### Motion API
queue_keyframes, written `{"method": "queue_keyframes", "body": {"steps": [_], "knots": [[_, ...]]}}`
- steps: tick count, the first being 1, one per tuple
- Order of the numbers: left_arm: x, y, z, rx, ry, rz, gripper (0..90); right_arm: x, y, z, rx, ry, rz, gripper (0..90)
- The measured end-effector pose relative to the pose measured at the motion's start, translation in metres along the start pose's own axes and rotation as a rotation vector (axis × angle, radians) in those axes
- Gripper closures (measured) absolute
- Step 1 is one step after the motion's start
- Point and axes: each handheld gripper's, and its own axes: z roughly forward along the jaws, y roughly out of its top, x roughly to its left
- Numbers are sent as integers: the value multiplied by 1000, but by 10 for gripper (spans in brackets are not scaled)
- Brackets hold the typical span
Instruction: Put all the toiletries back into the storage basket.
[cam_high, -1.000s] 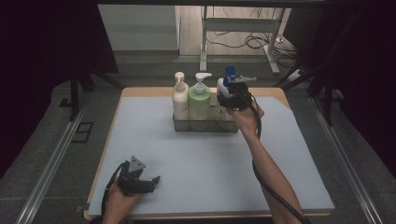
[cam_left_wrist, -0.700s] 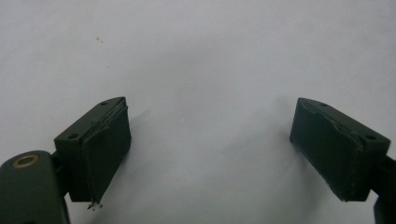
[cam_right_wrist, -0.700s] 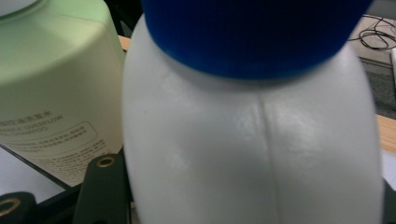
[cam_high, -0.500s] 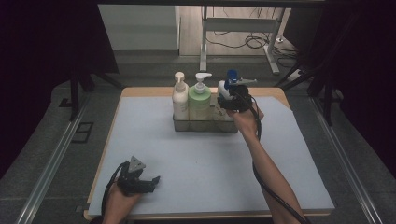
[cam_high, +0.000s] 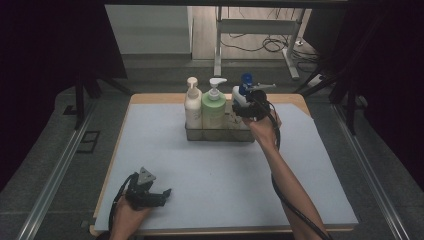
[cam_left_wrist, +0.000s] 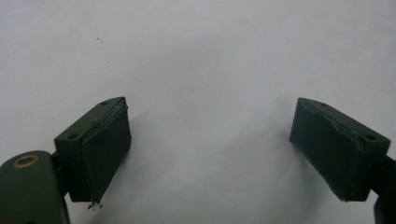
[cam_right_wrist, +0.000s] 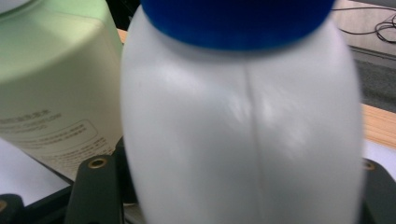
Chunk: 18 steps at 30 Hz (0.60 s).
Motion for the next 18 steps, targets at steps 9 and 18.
{"method": "queue_keyframes", "body": {"steps": [9,18], "knots": [[0,0,0,0,0,0,123,-3,-8,-13,-5,13,-13,364],[0,0,0,1,0,0,122,-5,-19,-28,0,32,-33,427]]}}
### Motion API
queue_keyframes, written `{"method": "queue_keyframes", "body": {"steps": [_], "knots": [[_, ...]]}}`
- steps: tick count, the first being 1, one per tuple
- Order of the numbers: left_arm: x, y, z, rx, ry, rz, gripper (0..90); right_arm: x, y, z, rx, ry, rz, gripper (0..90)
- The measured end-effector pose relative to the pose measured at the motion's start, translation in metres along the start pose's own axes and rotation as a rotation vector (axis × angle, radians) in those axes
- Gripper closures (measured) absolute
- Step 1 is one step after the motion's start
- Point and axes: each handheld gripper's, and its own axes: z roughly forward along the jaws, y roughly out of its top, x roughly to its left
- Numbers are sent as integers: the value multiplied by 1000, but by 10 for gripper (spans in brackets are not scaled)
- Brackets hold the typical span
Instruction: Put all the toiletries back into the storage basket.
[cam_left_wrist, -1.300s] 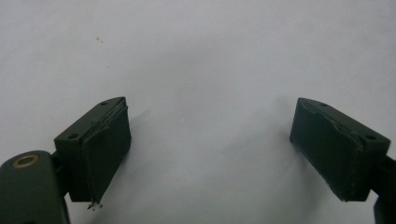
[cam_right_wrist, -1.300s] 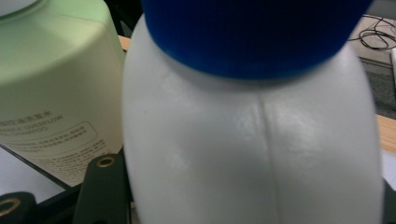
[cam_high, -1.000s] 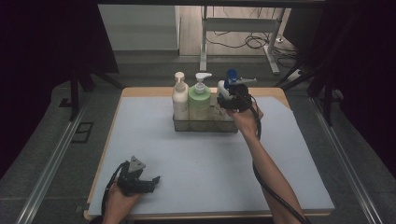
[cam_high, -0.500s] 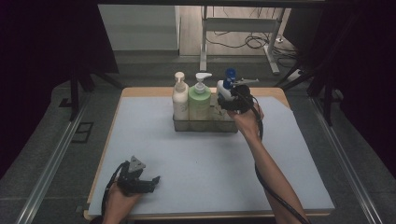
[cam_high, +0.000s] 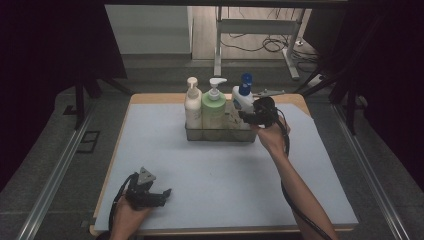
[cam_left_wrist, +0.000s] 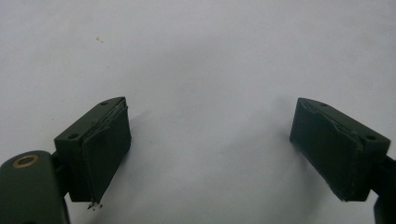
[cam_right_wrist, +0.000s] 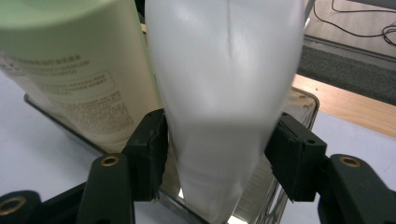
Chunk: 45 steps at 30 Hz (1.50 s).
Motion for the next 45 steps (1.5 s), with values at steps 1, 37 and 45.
{"method": "queue_keyframes", "body": {"steps": [1,37,45], "knots": [[0,0,0,1,0,0,123,-1,-1,-2,1,2,-3,434],[0,0,0,0,1,0,123,-32,-16,-5,37,-41,35,890],[0,0,0,1,1,0,123,-36,-12,13,56,-38,50,891]]}}
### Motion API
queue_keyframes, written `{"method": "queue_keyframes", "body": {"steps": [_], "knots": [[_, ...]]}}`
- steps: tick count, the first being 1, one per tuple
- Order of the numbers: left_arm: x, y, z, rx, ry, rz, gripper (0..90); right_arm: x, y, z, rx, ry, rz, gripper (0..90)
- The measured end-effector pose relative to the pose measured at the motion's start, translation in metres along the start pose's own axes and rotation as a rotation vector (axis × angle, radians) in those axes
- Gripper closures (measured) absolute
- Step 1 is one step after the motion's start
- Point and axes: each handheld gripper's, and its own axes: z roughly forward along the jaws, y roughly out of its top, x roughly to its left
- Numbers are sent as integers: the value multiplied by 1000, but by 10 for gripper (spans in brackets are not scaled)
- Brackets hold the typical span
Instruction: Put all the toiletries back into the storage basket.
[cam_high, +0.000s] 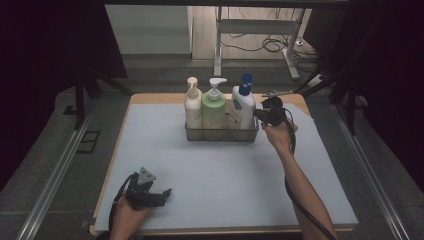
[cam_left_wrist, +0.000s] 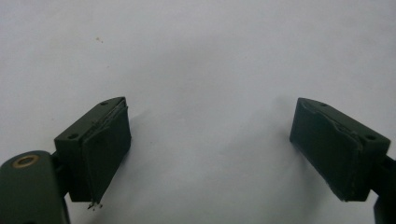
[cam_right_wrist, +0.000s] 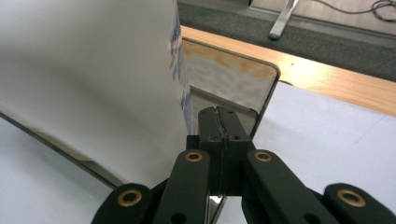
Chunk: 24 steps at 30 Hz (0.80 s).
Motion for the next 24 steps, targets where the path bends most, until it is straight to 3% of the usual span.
{"method": "queue_keyframes", "body": {"steps": [10,15,24], "knots": [[0,0,0,1,0,0,122,0,-2,23,29,16,37,891],[0,0,0,2,0,0,122,-1,-5,26,37,26,57,891],[0,0,0,0,0,0,123,3,-8,29,55,26,45,890]]}}
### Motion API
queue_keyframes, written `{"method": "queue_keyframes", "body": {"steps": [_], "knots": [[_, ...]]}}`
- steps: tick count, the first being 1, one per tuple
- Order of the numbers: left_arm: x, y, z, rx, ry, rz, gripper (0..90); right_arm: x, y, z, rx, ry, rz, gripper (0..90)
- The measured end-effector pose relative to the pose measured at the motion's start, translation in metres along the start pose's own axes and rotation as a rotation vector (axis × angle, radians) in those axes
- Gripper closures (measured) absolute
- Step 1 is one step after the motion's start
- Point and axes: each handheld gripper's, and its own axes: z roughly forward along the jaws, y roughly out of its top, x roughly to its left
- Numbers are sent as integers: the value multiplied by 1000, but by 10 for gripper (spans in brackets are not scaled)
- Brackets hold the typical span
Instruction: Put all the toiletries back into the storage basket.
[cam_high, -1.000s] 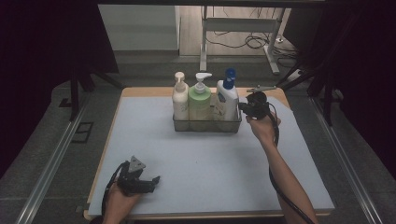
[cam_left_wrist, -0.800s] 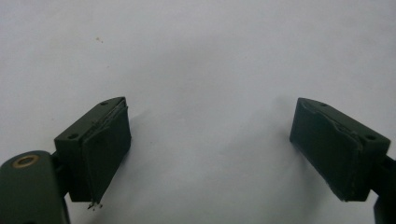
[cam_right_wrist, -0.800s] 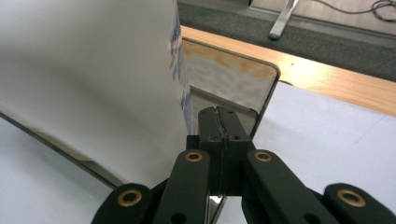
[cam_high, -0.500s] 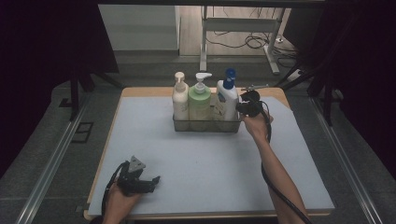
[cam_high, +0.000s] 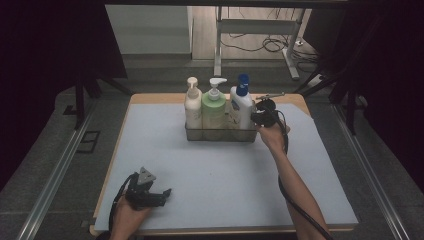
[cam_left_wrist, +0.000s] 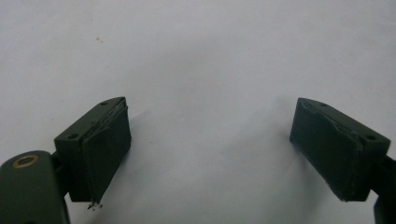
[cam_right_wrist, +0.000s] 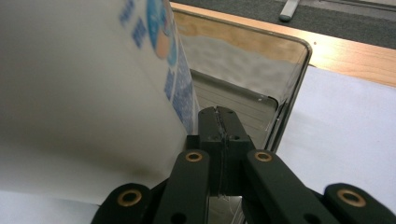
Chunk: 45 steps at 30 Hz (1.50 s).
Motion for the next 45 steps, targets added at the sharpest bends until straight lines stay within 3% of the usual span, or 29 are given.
{"method": "queue_keyframes", "body": {"steps": [28,45], "knots": [[0,0,0,0,0,0,122,21,-7,11,26,54,-40,890],[0,0,0,1,-1,-1,122,27,-12,2,16,62,-50,892]]}}
